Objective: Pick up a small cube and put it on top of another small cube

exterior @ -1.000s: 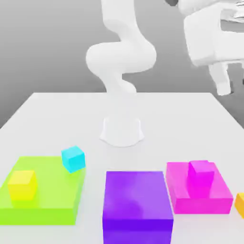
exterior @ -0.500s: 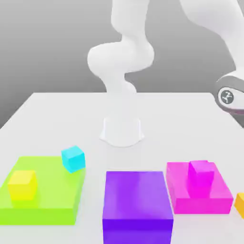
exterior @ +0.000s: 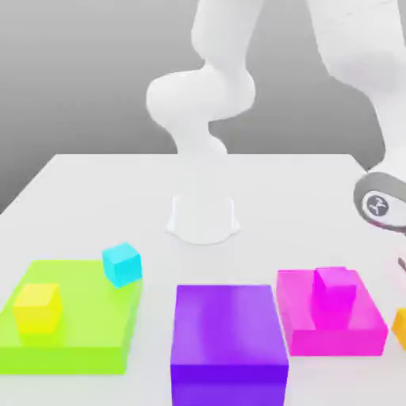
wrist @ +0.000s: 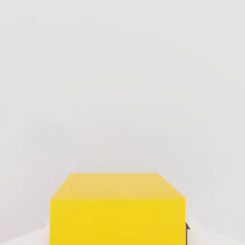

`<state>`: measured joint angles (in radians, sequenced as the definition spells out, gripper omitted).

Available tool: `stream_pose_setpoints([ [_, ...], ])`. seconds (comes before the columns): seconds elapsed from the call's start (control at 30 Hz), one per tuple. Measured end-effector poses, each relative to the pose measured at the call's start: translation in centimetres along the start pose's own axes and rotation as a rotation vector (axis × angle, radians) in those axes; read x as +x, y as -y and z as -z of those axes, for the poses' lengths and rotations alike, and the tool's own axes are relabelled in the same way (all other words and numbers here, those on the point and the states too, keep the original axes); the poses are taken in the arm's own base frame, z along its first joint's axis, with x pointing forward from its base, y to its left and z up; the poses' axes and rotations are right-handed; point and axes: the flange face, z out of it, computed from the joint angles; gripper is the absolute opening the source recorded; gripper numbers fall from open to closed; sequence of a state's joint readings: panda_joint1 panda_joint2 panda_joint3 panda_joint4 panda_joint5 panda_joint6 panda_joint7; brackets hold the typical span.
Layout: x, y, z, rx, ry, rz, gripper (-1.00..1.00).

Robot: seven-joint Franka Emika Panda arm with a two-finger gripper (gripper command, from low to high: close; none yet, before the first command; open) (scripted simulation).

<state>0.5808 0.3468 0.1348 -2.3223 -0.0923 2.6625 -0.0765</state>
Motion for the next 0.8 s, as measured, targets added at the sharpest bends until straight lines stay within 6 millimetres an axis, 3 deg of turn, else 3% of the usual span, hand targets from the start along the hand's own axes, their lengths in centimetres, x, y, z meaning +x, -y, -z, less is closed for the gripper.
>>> stream_pose_setpoints([
  [0.27,-5.7,-2.3,7.0,0.03,-0.001,-0.251,-1.0],
  [0.5,-11.8,-3.5,11.3,0.008,-0.001,-0.473,-1.0],
  [0.57,-12.6,-3.7,10.3,0.001,-0.001,-0.504,-1.0],
  [0.67,-12.8,-3.8,6.8,-0.002,-0.001,-0.513,-1.0],
  [0.7,-12.9,-3.8,5.9,-0.002,-0.001,-0.513,1.0],
  [0.8,-12.9,-3.8,5.9,-0.002,-0.001,-0.513,1.0],
])
